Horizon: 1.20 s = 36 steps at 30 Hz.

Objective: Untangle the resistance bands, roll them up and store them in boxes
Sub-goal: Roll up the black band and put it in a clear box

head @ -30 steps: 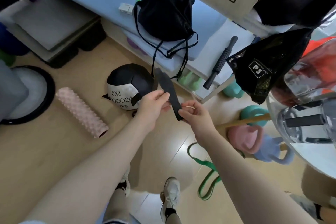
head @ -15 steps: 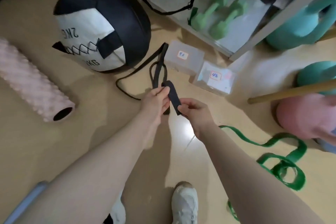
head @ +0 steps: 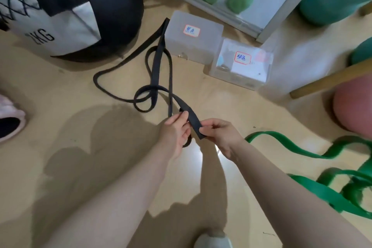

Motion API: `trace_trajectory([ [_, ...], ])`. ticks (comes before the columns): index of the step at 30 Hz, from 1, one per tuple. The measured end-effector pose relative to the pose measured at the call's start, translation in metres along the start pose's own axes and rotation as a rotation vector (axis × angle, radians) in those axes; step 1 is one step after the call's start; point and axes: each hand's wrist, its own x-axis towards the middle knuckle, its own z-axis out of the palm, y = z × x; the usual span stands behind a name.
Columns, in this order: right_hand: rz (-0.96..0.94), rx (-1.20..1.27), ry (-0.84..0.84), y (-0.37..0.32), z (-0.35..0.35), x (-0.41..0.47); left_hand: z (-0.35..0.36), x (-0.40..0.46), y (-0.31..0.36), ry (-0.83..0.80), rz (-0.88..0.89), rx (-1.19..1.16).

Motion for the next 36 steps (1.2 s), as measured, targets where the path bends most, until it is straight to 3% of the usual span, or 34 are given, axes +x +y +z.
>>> trace_trajectory([
  [10,-0.088,0.168,-0.020,0.034,0.005,-0.038,-0.009,-0.038,-0.016,0.077,0.034,0.260],
  [15,-0.328,-0.188,-0.029,0.033,-0.009,-0.070,-0.004,-0.051,-0.012,0.116,-0.002,0.331],
  [22,-0.467,-0.310,-0.069,0.037,-0.017,-0.063,0.003,-0.049,-0.014,0.124,-0.018,0.256],
  [30,-0.492,-0.282,-0.044,0.041,-0.017,-0.064,0.003,-0.050,-0.012,0.129,-0.212,0.104],
  [36,-0.491,-0.277,-0.038,0.038,-0.013,-0.061,0.005,-0.050,-0.015,0.116,-0.157,0.159],
])
